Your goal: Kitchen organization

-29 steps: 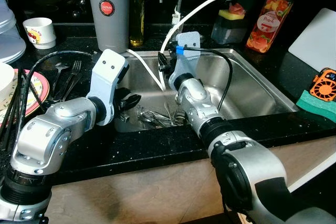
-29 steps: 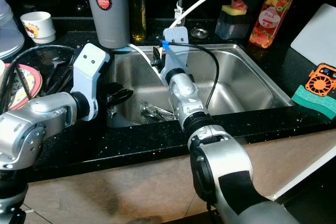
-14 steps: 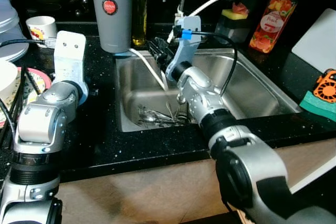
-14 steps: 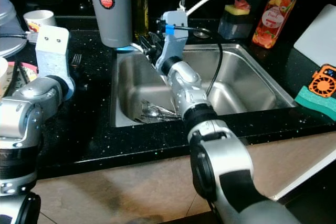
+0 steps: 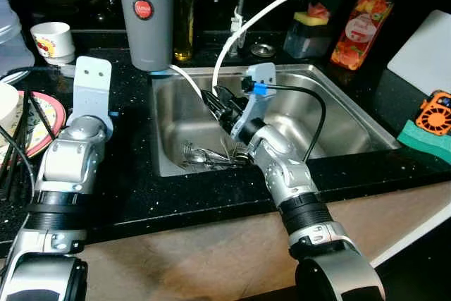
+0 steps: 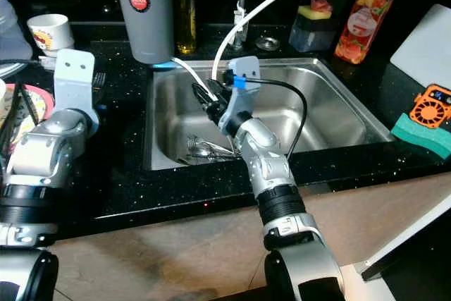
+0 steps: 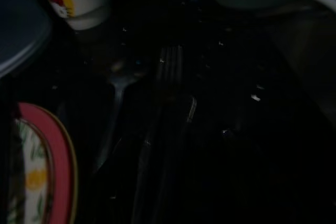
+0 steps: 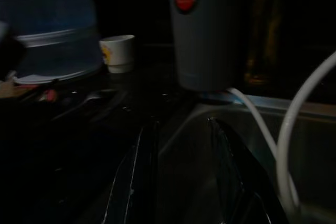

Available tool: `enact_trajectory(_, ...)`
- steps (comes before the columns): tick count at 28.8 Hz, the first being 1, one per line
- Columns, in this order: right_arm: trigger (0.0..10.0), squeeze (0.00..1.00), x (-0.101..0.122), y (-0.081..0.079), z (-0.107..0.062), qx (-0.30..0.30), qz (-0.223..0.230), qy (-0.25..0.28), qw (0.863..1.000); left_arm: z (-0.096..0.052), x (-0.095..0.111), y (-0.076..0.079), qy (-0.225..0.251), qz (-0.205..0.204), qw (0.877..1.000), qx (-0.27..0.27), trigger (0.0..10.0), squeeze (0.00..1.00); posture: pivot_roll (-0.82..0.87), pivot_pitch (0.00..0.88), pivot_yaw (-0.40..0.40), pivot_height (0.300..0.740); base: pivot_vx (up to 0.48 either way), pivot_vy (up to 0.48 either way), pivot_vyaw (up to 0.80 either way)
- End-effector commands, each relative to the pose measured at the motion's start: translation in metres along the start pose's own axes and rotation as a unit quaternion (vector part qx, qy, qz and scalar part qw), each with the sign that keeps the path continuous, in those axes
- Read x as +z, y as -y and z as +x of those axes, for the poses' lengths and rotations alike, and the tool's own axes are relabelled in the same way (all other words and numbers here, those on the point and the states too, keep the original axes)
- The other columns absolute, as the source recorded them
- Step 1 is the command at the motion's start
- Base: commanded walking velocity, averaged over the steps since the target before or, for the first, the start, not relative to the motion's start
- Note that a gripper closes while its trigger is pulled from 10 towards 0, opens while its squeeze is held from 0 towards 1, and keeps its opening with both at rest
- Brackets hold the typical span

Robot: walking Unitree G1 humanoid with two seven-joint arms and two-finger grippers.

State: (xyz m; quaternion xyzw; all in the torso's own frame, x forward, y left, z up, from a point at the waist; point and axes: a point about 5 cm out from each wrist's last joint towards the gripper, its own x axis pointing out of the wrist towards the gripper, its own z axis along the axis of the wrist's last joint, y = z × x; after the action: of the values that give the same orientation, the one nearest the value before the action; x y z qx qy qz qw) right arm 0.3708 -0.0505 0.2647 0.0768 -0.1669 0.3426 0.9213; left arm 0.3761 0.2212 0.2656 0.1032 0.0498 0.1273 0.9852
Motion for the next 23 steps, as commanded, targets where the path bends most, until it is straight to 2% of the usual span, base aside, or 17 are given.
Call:
enact_trajectory(1,10.0,0.0,0.001,-0.004,-0.003,0.002,0.004,-0.005,1.0,0.004,-0.003,0.001,0.001,0.012,1.0,0.0,10.0,0.0,-0.02,0.095,-0.047,0.74,0.0,0.0,0.0)
enact_trajectory(4,10.0,0.0,0.002,-0.007,-0.005,0.012,-0.004,-0.012,1.0,0.007,-0.006,0.003,-0.007,0.012,1.0,-0.005,10.0,0.0,-0.02,0.094,-0.044,0.74,0.0,0.0,0.0)
enact_trajectory(7,10.0,0.0,0.004,-0.019,-0.009,0.084,-0.037,-0.043,0.995,0.012,-0.013,0.002,-0.035,0.012,0.999,0.002,10.0,0.0,-0.02,0.085,-0.043,0.74,0.0,0.0,0.0)
enact_trajectory(10,10.0,0.0,0.006,-0.023,-0.012,0.11,-0.051,-0.056,0.991,0.014,-0.015,0.001,-0.048,0.017,0.999,0.0,10.0,0.0,-0.02,0.082,-0.045,0.74,0.0,0.0,0.0)
enact_trajectory(19,10.0,0.0,0.016,-0.028,-0.015,0.119,-0.054,-0.06,0.99,0.018,-0.023,0.008,-0.064,0.037,0.996,-0.044,10.0,0.0,-0.02,0.081,-0.047,0.74,0.0,0.0,0.0)
enact_trajectory(20,10.0,0.0,0.017,-0.028,-0.015,0.121,-0.054,-0.062,0.989,0.019,-0.023,0.009,-0.072,0.036,0.995,-0.051,9.0,0.0,-0.02,0.084,-0.045,0.74,0.0,0.0,0.0)
enact_trajectory(21,10.0,0.0,0.017,-0.028,-0.015,0.121,-0.054,-0.062,0.989,0.019,-0.023,0.009,-0.072,0.036,0.995,-0.051,9.0,0.0,-0.02,0.084,-0.045,0.74,0.0,0.0,0.0)
enact_trajectory(23,10.0,0.0,0.018,-0.028,-0.015,0.121,-0.056,-0.065,0.989,0.02,-0.024,0.009,-0.081,0.033,0.995,-0.055,0.8,0.0,-0.02,0.086,-0.044,0.74,0.0,0.0,0.0)
